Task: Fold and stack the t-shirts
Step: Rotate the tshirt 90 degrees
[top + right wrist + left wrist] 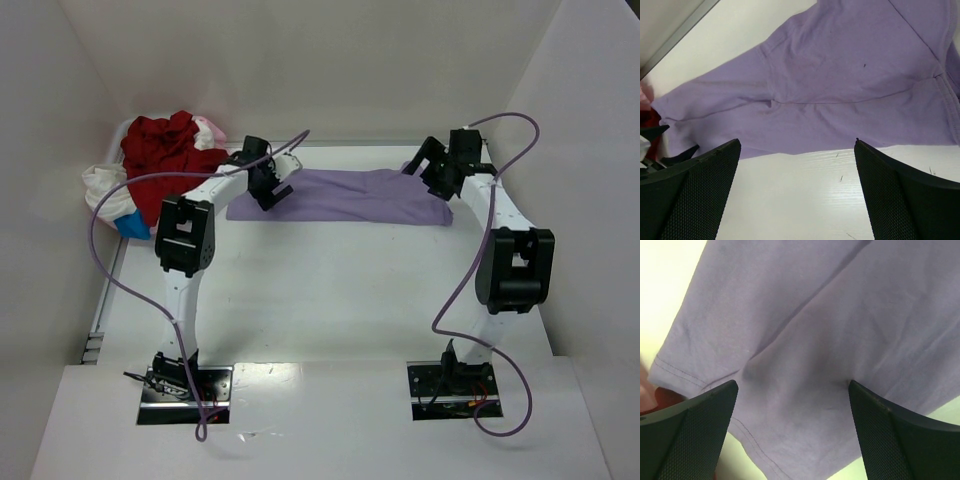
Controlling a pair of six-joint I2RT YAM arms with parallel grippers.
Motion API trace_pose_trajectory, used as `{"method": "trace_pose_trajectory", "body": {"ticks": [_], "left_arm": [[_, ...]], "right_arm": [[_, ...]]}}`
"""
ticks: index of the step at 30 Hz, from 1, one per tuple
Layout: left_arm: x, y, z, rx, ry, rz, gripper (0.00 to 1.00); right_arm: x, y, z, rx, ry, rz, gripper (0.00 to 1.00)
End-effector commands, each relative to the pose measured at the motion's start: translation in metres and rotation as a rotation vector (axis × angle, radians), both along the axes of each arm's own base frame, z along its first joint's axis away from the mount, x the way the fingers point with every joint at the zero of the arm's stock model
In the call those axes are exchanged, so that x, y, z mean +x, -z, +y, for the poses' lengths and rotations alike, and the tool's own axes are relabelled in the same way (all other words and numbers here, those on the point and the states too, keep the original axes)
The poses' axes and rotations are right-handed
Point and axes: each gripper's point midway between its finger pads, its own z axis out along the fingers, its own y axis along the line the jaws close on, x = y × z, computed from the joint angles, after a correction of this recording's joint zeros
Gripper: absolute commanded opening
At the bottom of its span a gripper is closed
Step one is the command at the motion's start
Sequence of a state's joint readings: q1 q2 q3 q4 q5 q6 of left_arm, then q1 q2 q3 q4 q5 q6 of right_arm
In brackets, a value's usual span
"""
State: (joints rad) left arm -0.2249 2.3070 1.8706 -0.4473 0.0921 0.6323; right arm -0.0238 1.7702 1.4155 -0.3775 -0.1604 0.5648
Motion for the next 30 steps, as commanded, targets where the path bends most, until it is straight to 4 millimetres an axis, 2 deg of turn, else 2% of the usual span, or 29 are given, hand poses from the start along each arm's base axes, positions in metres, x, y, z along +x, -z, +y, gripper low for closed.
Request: {"method": "trace_pose_trajectory", "body": {"ticks": [1, 2, 8, 10, 12, 13, 14, 15, 16, 20, 22, 23, 25, 27, 28, 30], "left_arm": [[-0.046, 0.023, -0.007, 0.099, 0.066, 0.134, 1.0], [-0.056, 0.018, -0.019, 0.11, 0.082, 0.145, 1.0], [-0.11, 0.015, -0.052, 0.098, 0.067, 0.253, 1.0], [-0.128, 0.017, -0.066, 0.082, 0.079, 0.295, 1.0], [-0.144, 0.01, -0.078, 0.06, 0.067, 0.316, 1.0], [-0.158, 0.008, -0.094, 0.053, 0.091, 0.331, 1.0], [-0.168, -0.002, -0.107, 0.018, 0.079, 0.332, 1.0], [-0.181, -0.003, -0.119, -0.006, 0.092, 0.354, 1.0], [-0.195, -0.008, -0.139, -0.015, 0.117, 0.352, 1.0], [-0.241, -0.022, -0.177, -0.135, 0.09, 0.483, 1.0], [-0.267, -0.021, -0.187, -0.2, 0.064, 0.586, 1.0], [-0.288, -0.014, -0.188, -0.193, 0.07, 0.628, 1.0], [-0.31, -0.009, -0.189, -0.184, 0.064, 0.667, 1.0], [-0.321, -0.013, -0.194, -0.174, 0.075, 0.637, 1.0], [-0.318, -0.018, -0.193, -0.178, 0.054, 0.62, 1.0], [-0.3, -0.037, -0.188, -0.179, -0.004, 0.507, 1.0]], "right_arm": [[0.004, -0.052, -0.001, -0.027, -0.005, -0.115, 1.0], [0.004, -0.052, -0.001, -0.027, -0.005, -0.115, 1.0], [0.004, -0.052, -0.006, -0.028, 0.004, -0.115, 1.0], [0.002, -0.048, -0.006, -0.028, 0.004, -0.106, 1.0], [0.0, -0.044, -0.004, -0.028, -0.01, -0.097, 1.0], [0.002, -0.045, -0.004, -0.028, -0.01, -0.106, 1.0], [0.003, -0.041, -0.006, -0.042, -0.01, -0.098, 1.0], [0.003, -0.036, -0.006, -0.041, -0.01, -0.087, 1.0], [0.002, -0.034, -0.008, -0.049, -0.001, -0.077, 1.0], [0.004, -0.002, -0.013, -0.072, 0.01, -0.01, 1.0], [0.004, 0.018, -0.02, -0.105, 0.031, 0.038, 1.0], [0.004, 0.022, -0.023, -0.113, 0.039, 0.048, 1.0], [0.005, 0.029, -0.021, -0.127, 0.042, 0.062, 1.0], [0.004, 0.037, -0.023, -0.136, 0.05, 0.075, 1.0], [0.004, 0.037, -0.023, -0.136, 0.05, 0.075, 1.0], [0.003, 0.04, -0.021, -0.123, 0.05, 0.077, 1.0]]}}
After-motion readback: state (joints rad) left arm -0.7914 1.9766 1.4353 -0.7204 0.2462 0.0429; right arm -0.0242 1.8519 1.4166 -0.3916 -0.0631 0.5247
